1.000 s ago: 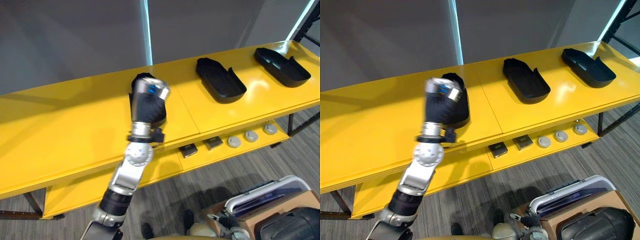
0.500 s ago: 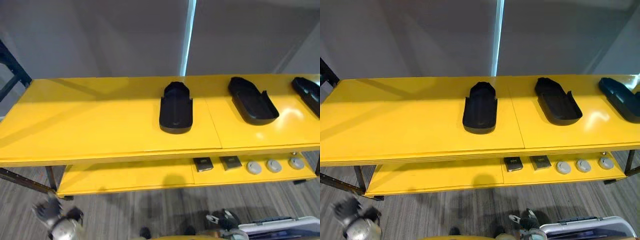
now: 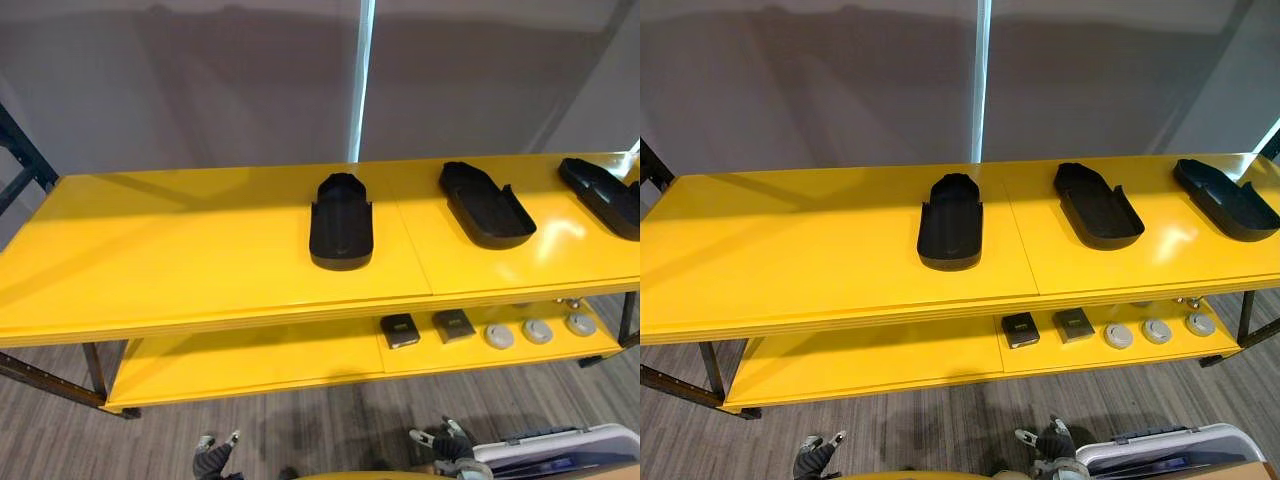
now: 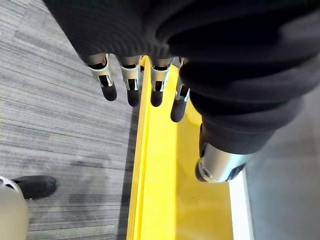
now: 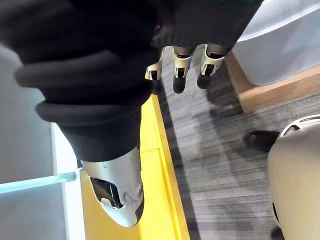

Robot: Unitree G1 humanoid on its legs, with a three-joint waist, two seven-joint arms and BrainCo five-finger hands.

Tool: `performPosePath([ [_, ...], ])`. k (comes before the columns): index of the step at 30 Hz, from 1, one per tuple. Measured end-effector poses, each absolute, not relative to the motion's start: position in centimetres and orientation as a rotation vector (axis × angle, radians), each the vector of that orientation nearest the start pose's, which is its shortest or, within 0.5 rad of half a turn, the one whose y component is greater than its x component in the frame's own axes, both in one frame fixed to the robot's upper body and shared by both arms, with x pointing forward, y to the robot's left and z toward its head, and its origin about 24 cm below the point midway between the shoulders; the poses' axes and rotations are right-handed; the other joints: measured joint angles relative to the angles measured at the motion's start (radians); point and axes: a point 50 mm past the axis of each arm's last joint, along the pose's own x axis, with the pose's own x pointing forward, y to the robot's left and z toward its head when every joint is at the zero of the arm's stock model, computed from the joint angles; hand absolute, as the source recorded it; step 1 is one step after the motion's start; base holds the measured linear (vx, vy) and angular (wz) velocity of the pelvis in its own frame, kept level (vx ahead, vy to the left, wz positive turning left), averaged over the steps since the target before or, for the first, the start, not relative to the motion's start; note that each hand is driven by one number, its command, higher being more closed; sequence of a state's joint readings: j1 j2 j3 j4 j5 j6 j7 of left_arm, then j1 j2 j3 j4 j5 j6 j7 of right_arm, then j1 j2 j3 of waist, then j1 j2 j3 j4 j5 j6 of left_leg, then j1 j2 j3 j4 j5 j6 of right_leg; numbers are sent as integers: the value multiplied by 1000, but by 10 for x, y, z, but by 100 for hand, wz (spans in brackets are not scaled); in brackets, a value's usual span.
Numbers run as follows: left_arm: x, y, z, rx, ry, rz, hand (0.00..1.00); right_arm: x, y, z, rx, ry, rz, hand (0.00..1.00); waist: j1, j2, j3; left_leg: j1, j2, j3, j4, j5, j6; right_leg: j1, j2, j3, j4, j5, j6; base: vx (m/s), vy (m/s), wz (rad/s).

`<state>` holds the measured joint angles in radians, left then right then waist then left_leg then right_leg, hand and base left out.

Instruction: Walk over and take plastic housings, then place them on the shelf

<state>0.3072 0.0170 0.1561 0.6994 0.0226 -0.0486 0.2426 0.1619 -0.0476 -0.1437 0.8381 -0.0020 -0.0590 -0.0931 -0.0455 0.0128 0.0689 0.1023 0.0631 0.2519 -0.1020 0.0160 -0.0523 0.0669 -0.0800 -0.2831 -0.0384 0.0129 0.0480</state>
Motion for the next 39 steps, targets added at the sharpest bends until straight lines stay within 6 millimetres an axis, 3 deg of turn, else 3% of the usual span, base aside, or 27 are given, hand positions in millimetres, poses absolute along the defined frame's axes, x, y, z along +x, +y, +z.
performPosePath([
  [6, 89, 199, -138, 142, 916, 381, 0, 108, -204, -144, -47, 929, -299, 0, -11, 1, 11, 34, 10, 10, 13, -7, -8, 14, 6, 9, 27, -20, -7, 67, -20, -5],
  [9, 101, 199, -134, 151, 880, 371, 0, 119, -202, -141, -49, 902, -295, 0, -3, -7, 29, -7, 17, 15, 129, -64, -16, -27, 2, 58, 73, -38, -8, 5, 0, -35],
  [11, 107, 199, -132, 154, 859, 383, 0, 131, -203, -137, -63, 872, -291, 0, 4, -15, 34, -53, 6, -79, 193, -67, -17, -67, -4, 120, 81, -29, -8, 9, -41, -93],
  [13, 115, 193, -131, 136, 840, 381, 0, 148, -213, -129, -103, 824, -295, 0, 2, 13, 51, -62, 10, -191, 207, -109, -27, -115, 11, 190, 87, -4, -4, 26, -40, -108],
  [15, 123, 189, -129, 126, 821, 374, 0, 150, -215, -128, -111, 817, -297, 0, -3, 23, 60, -64, 14, -189, 206, -143, -18, -139, 21, 225, 91, 6, 4, -32, 70, -75],
  [18, 139, 195, -120, 139, 755, 393, 0, 155, -211, -125, -118, 799, -284, 0, 3, -4, 82, -80, 4, -89, 247, -184, 5, -204, 26, 335, 118, 35, 22, -93, 108, -109],
  [20, 154, 204, -107, 161, 664, 402, 0, 167, -195, -119, -116, 752, -233, 0, 6, -46, 107, -150, 5, 36, 340, -230, 35, -266, 30, 432, 57, 114, 49, -189, 92, -152],
  [21, 159, 207, -103, 172, 641, 408, 0, 171, -190, -117, -117, 739, -217, 0, -2, -61, 118, -179, 11, 86, 359, -234, 52, -276, 14, 417, 16, 106, 62, -231, 59, -132],
  [22, 163, 205, -101, 170, 632, 409, 0, 172, -189, -118, -126, 745, -211, 0, 5, -53, 127, -200, 36, 140, 368, -236, 60, -340, 1, 317, 94, 59, 40, -205, 55, -126],
  [24, 160, 206, -103, 171, 643, 412, 0, 167, -190, -120, -135, 769, -209, 0, 5, -38, 139, -180, 72, 184, 367, -235, 60, -375, 0, 210, 326, -14, 6, -107, 78, -100],
  [25, 157, 207, -104, 172, 652, 417, 0, 152, -190, -127, -142, 808, -208, 0, 3, -34, 141, -137, 80, 213, 358, -232, 61, -326, 0, 186, 461, -102, 4, -22, 60, -55],
  [28, 155, 212, -104, 187, 656, 421, 0, 133, -188, -135, -144, 866, -199, 0, -1, -73, 115, -129, 61, 223, 366, -231, 60, -220, -32, 163, 493, -212, 17, -6, -81, -25],
  [29, 155, 215, -105, 197, 667, 421, 0, 130, -189, -138, -149, 888, -197, 0, 8, -97, 100, -135, 54, 229, 371, -227, 52, -194, -31, 153, 409, -224, 17, -47, -167, -58],
  [32, 153, 204, -112, 170, 710, 410, 0, 135, -195, -136, -172, 879, -199, 0, 2, -59, 100, -142, 85, 204, 391, -210, 24, -127, 25, 187, 246, -160, -14, -56, -150, -66],
  [37, 146, 193, -119, 151, 752, 389, 0, 131, -202, -138, -191, 899, -210, 0, 3, -42, 91, -58, 133, 278, 363, -200, 9, -121, 84, 288, 193, -98, -24, -75, -79, -88],
  [38, 146, 192, -119, 145, 753, 391, 0, 135, -204, -136, -191, 887, -215, 0, 2, -30, 89, -40, 145, 328, 338, -197, 2, -130, 50, 164, 192, -133, -41, -181, -43, -120],
  [39, 147, 191, -118, 144, 748, 388, 0, 137, -206, -136, -183, 886, -228, 0, 0, -25, 86, -13, 147, 393, 302, -198, -16, -140, -12, -50, 226, -153, -54, -140, -9, -129],
])
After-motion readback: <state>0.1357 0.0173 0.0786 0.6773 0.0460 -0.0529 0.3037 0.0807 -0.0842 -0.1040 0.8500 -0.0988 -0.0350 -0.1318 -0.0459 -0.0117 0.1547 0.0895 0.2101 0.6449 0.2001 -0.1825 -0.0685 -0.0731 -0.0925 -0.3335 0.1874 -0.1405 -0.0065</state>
